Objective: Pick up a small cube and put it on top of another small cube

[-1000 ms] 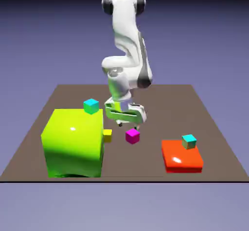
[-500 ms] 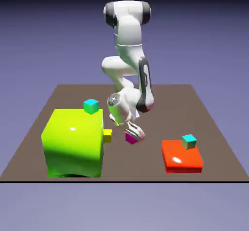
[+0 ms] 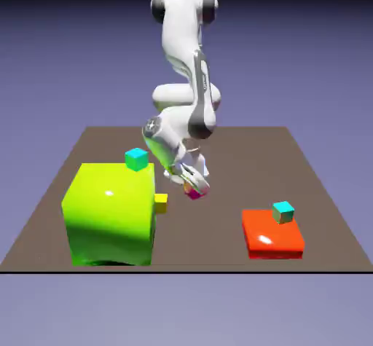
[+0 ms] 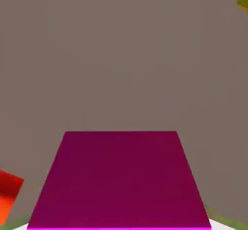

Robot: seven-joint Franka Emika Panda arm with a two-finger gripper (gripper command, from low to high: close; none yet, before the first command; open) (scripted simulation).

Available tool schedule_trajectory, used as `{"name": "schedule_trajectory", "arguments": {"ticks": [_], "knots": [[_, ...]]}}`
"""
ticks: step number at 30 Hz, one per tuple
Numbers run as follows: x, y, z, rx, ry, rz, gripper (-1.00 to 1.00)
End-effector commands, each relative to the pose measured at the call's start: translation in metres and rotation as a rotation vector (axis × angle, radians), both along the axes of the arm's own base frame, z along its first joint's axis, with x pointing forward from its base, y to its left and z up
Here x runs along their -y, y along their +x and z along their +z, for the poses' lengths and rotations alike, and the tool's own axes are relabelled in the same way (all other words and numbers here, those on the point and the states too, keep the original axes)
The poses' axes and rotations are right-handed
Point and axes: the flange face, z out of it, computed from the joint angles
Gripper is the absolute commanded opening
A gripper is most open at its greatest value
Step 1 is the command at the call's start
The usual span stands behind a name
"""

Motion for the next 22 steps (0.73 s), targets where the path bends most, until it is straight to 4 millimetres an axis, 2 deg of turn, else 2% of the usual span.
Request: {"name": "schedule_trajectory", "arguments": {"ticks": [1,4,7,9,13,14,18,19,20,21,22], "knots": [[0.012,0.006,0.016,-0.004,0.003,-0.045,-1.0],[0.052,0.015,0.067,-0.013,0.013,-0.181,-1.0],[0.092,0.011,0.12,-0.027,0.015,-0.316,-1.0],[0.119,0.0,0.155,-0.032,-0.001,-0.408,-1.0],[0.167,-0.034,0.194,-0.001,-0.119,-0.572,-1.0],[0.167,-0.034,0.194,-0.001,-0.119,-0.572,-1.0],[0.147,-0.031,0.13,-0.001,-0.118,-0.572,-1.0],[0.146,-0.031,0.129,-0.001,-0.119,-0.572,-1.0],[0.146,-0.031,0.129,-0.001,-0.119,-0.572,1.0],[0.146,-0.031,0.129,-0.001,-0.119,-0.572,1.0],[0.152,-0.031,0.144,0.0,-0.117,-0.571,1.0]]}}
